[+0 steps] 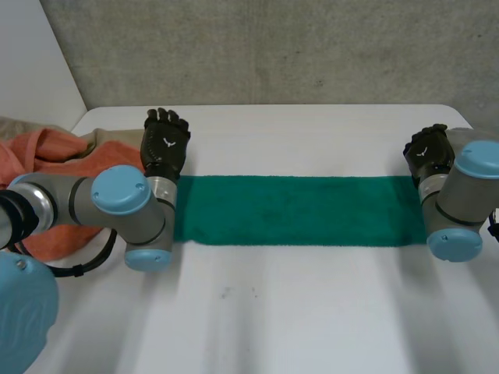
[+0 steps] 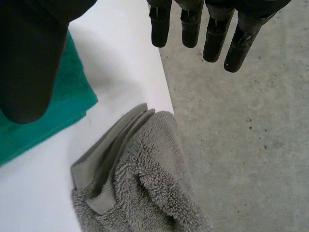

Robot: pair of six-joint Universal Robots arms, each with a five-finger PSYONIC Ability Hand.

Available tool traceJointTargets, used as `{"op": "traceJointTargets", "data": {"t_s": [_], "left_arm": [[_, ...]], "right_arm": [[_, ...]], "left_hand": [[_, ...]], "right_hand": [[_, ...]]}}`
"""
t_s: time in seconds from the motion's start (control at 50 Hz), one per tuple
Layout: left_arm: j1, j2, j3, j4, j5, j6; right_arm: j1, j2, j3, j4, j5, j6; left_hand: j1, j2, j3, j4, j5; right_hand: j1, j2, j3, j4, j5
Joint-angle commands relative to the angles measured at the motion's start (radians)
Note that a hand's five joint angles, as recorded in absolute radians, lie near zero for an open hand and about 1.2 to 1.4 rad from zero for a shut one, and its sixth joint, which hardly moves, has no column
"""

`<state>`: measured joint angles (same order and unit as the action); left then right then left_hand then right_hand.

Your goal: Fold the laundry.

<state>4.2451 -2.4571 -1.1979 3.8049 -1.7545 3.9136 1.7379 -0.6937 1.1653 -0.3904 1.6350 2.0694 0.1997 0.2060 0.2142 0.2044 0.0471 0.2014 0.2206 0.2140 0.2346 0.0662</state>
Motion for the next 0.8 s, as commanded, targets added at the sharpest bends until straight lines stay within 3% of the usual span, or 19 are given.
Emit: {"op": "traceJointTargets", "data": {"t_s": [0.02, 0.12, 0.2, 0.42, 0.54, 0.56, 0.58, 0.7, 0.8], "left_arm": [[-0.016, 0.171, -0.169, 0.01, 0.01, -0.008], [-0.011, 0.285, -0.29, 0.009, 0.01, -0.013], [-0.011, 0.346, -0.379, 0.012, 0.012, -0.023], [-0.022, 0.359, -0.448, 0.01, 0.012, -0.086], [-0.022, 0.352, -0.448, 0.012, 0.013, -0.086], [-0.022, 0.352, -0.45, 0.012, 0.013, -0.088], [-0.022, 0.352, -0.45, 0.012, 0.013, -0.088], [-0.022, 0.354, -0.454, 0.01, 0.012, -0.088], [-0.021, 0.363, -0.465, 0.01, 0.013, -0.088]], "right_arm": [[-0.004, -0.262, 0.207, 0.03, -0.039, 0.181], [-0.062, -0.406, 0.316, 0.201, -0.188, 0.27], [-0.145, -0.428, 0.364, 0.322, -0.262, 0.276], [-0.198, -0.374, 0.425, 0.283, -0.299, 0.262], [-0.205, -0.29, 0.412, 0.177, -0.302, 0.259], [-0.205, -0.282, 0.41, 0.168, -0.303, 0.259], [-0.207, -0.267, 0.404, 0.159, -0.299, 0.256], [-0.227, -0.274, 0.401, 0.163, -0.284, 0.256], [-0.317, -0.345, 0.43, 0.165, -0.291, 0.253]], "left_hand": [[-0.025, -0.031, -0.04, -0.03, -0.047], [-0.025, -0.031, -0.04, -0.03, -0.047], [-0.025, -0.031, -0.04, -0.03, -0.047], [-0.025, -0.031, -0.04, -0.03, -0.047], [-0.025, -0.031, -0.04, -0.03, -0.047], [-0.025, -0.031, -0.04, -0.03, -0.047], [-0.025, -0.031, -0.04, -0.03, -0.047], [-0.025, -0.031, -0.04, -0.03, -0.047], [-0.025, -0.031, -0.04, -0.03, -0.047]], "right_hand": [[-0.027, -0.046, -0.039, -0.06, -0.066], [-0.027, -0.046, -0.039, -0.06, -0.066], [-0.027, -0.046, -0.039, -0.06, -0.066], [0.071, 0.052, 0.059, 0.038, 0.032], [0.637, 0.618, 0.624, 0.604, 0.598], [0.792, 0.773, 0.78, 0.759, 0.753], [1.191, 1.172, 1.178, 1.158, 1.152], [1.195, 1.176, 1.182, 1.162, 1.156], [1.195, 1.176, 1.182, 1.162, 1.156]]}}
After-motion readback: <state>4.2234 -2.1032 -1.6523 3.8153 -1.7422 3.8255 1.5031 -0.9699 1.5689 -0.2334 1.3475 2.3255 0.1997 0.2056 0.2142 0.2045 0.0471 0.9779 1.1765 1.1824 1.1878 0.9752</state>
